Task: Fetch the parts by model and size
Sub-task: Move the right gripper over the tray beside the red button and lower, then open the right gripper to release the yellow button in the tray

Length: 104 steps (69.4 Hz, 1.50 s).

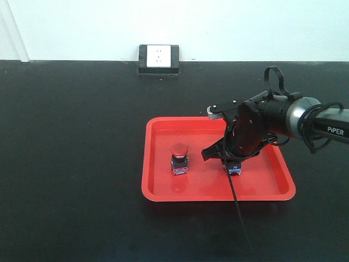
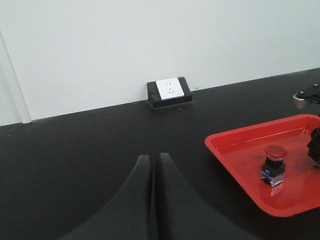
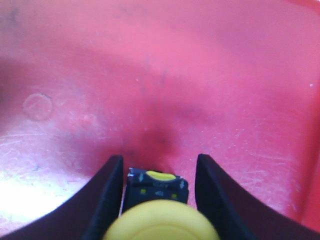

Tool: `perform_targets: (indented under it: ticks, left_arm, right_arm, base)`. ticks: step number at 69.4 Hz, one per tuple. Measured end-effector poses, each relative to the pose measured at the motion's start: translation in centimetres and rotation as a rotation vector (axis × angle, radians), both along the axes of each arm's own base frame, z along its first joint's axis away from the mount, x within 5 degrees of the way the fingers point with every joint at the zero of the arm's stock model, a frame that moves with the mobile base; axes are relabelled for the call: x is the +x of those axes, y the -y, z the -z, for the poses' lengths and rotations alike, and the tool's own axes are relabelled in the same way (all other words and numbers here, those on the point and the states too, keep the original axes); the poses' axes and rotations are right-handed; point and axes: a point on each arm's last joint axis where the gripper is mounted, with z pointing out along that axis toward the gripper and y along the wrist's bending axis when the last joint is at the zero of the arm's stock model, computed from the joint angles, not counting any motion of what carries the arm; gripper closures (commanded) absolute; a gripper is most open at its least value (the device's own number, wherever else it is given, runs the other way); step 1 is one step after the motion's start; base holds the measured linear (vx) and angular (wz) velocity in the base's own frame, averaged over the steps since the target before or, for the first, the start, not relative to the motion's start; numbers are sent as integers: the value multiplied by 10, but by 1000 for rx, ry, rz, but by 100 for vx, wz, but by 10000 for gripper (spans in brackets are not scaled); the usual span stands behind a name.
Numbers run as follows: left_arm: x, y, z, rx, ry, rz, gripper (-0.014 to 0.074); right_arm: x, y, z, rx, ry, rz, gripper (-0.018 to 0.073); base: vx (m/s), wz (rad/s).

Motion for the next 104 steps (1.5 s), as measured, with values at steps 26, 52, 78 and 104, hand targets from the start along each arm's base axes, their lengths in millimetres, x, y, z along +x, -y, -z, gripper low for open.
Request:
perform_targets:
  ticks: [26, 52, 78, 104]
  left_arm:
    - [0, 0, 0, 0, 0, 0, 603]
    - [0, 0, 0, 0, 0, 0, 603]
    - [0, 0, 0, 0, 0, 0, 603]
    - [0, 0, 0, -1, 0, 0, 603]
  right_arm:
    - [0, 0, 0, 0, 3, -2, -159]
    - [1, 0, -1, 3, 9, -3, -144]
    - [-4, 1, -39, 41, 107, -4, -104]
    - [-44, 13, -77, 143, 304, -38, -23]
  base:
    - [0, 0]
    - [0, 0]
    - [0, 0]
    - [0, 0]
